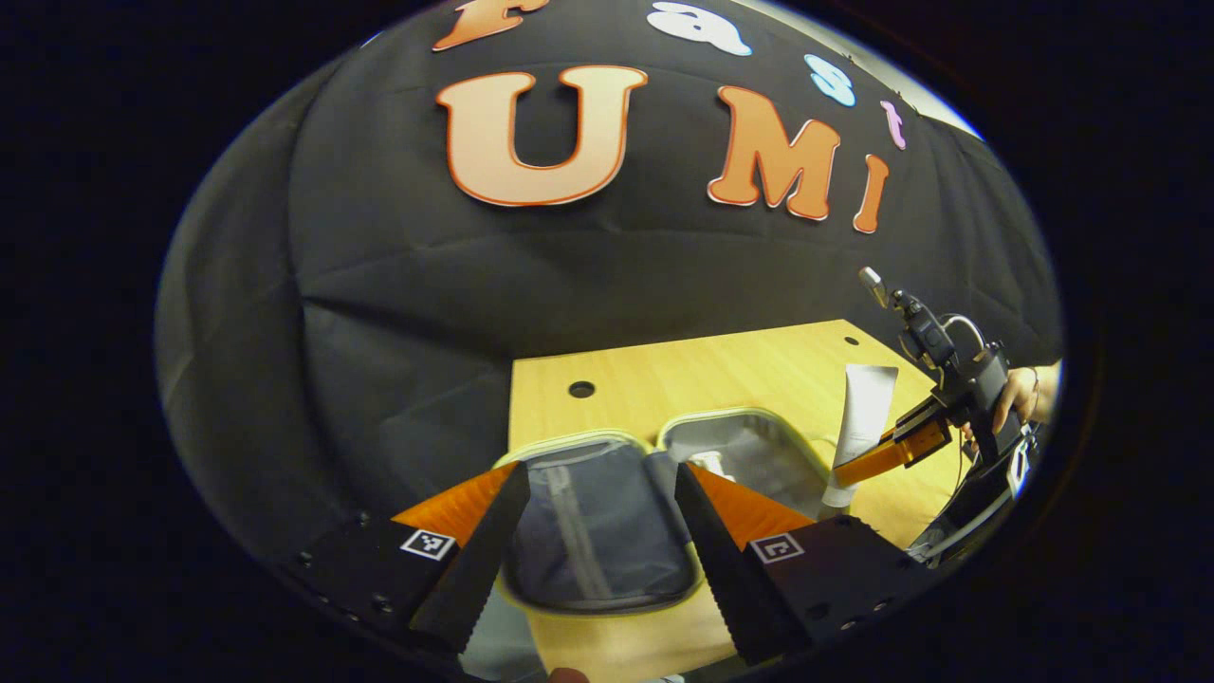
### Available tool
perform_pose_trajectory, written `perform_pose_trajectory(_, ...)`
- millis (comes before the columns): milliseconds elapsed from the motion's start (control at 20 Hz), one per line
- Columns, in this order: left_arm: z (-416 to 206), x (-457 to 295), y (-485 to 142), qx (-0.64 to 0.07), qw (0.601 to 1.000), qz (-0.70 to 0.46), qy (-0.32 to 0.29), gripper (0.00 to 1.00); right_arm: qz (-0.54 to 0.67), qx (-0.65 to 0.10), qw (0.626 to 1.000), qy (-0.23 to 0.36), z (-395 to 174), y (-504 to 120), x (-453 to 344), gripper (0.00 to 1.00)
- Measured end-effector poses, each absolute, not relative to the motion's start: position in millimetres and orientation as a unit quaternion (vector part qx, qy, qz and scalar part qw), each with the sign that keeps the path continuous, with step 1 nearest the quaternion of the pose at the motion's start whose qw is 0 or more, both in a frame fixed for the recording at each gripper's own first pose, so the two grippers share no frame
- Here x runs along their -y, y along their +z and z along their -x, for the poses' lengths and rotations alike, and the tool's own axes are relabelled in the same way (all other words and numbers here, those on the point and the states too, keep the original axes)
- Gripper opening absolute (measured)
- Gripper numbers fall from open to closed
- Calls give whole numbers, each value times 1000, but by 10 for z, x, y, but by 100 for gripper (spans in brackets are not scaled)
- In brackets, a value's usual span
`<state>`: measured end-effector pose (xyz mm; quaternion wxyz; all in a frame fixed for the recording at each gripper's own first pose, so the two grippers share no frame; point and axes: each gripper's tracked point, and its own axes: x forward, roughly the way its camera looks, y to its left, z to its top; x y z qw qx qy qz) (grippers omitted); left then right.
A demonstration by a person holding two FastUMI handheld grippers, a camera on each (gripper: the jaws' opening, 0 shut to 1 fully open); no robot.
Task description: First open the suitcase, pack the skin care products into it, and then close the suitcase.
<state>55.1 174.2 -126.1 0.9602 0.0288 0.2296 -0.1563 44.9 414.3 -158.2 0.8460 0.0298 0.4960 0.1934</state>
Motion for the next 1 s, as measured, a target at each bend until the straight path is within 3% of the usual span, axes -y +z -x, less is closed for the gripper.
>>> perform_pose_trajectory(350, -480, -2389, -1627, -258, 961, -21, -95, 96, -44, -576, 802, 150, -700, -2231, -4148, 39)
perform_pose_trajectory(600, -454, -2513, -1789, -277, 957, -23, -79, 97, -37, -594, 794, 126, -831, -2514, -4111, 40)
perform_pose_trajectory(650, -451, -2540, -1820, -279, 957, -26, -77, 97, -39, -595, 793, 125, -839, -2511, -4105, 45)
perform_pose_trajectory(700, -445, -2553, -1823, -281, 956, -26, -76, 97, -43, -593, 795, 123, -866, -2513, -4104, 35)
perform_pose_trajectory(750, -444, -2555, -1837, -282, 956, -26, -77, 96, -42, -591, 796, 121, -884, -2516, -4093, 48)
perform_pose_trajectory(800, -451, -2560, -1851, -283, 956, -27, -75, 97, -41, -590, 797, 120, -897, -2520, -4084, 43)
perform_pose_trajectory(950, -477, -2595, -1874, -285, 956, -31, -69, 95, -60, -588, 796, 132, -872, -2437, -4169, 48)
perform_pose_trajectory(1000, -482, -2604, -1885, -286, 955, -27, -66, 95, -63, -580, 800, 137, -870, -2395, -4209, 65)
